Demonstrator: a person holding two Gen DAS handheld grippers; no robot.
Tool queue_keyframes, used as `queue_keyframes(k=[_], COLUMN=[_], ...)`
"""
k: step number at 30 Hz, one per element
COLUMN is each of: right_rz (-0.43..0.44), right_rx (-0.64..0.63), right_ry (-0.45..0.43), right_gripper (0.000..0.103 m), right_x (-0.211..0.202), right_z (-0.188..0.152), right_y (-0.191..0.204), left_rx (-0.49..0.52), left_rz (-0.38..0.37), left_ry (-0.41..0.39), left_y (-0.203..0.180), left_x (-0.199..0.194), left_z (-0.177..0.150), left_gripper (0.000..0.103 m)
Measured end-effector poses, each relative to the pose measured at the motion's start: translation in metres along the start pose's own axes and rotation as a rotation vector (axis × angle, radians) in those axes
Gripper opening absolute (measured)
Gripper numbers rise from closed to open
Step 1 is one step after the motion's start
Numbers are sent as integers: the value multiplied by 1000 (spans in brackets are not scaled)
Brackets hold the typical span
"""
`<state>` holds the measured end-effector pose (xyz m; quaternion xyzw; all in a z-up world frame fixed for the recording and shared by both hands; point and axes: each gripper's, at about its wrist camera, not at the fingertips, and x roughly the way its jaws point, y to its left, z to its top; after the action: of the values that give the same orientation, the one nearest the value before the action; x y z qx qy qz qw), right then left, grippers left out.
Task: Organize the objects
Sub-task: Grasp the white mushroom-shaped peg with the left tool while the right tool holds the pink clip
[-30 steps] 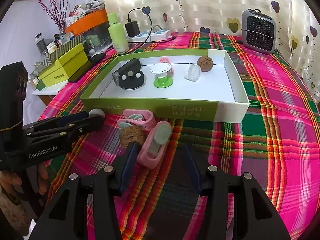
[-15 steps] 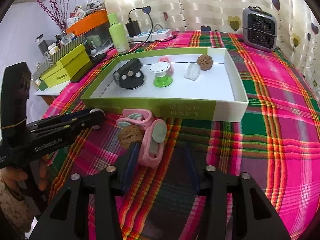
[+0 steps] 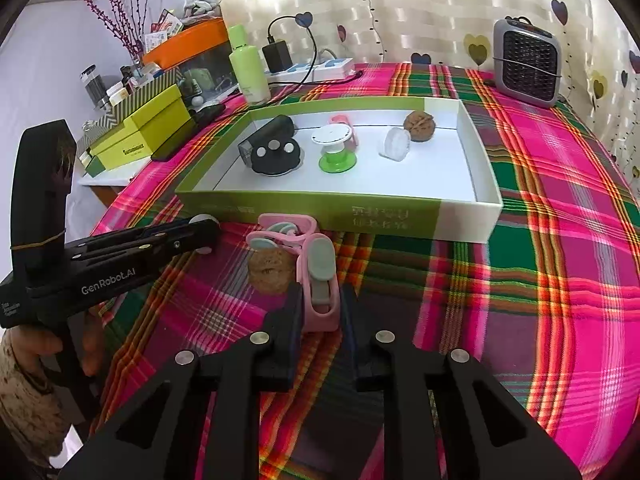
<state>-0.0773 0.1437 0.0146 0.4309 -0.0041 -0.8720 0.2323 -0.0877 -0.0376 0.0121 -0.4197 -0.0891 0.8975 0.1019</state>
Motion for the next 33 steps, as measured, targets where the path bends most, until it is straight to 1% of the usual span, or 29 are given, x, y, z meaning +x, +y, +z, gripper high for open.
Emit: queue_keyframes(k=[4, 9, 14, 17, 21, 23, 30, 33], right_rz=[-28, -108, -153, -154, -157, -159, -144, -142], right_rx=[-2, -26, -49, -48, -53, -50, -25, -25], right_ry=[-9, -5, 7, 13, 23, 28, 19, 18], right_gripper=[19, 19, 19, 19, 20, 22, 22, 22], right_x=[-7, -12, -11, -9, -7, -4, -3, -4], right_z=[-2, -4, -5, -6, -6, -6, -4, -4], right_y=[-4, -7, -8, -8, -8, -9, -13, -14], left_rx=[4, 11, 9, 21, 29, 31, 19, 29], left_rz=[-10, -20, -28, -10, -15, -12, 2, 16], left_ry=[4, 11, 13, 15, 18, 17, 14, 14], left_y=[-2, -5, -6, -8, -10, -10, -8, -9], left_x=[-2, -5, -6, -6, -6, -6, -4, -3], left_z=[-4, -10, -12, -13, -12, -11, -5, -5], left_gripper=[23, 23, 23, 25, 34, 34, 33, 28])
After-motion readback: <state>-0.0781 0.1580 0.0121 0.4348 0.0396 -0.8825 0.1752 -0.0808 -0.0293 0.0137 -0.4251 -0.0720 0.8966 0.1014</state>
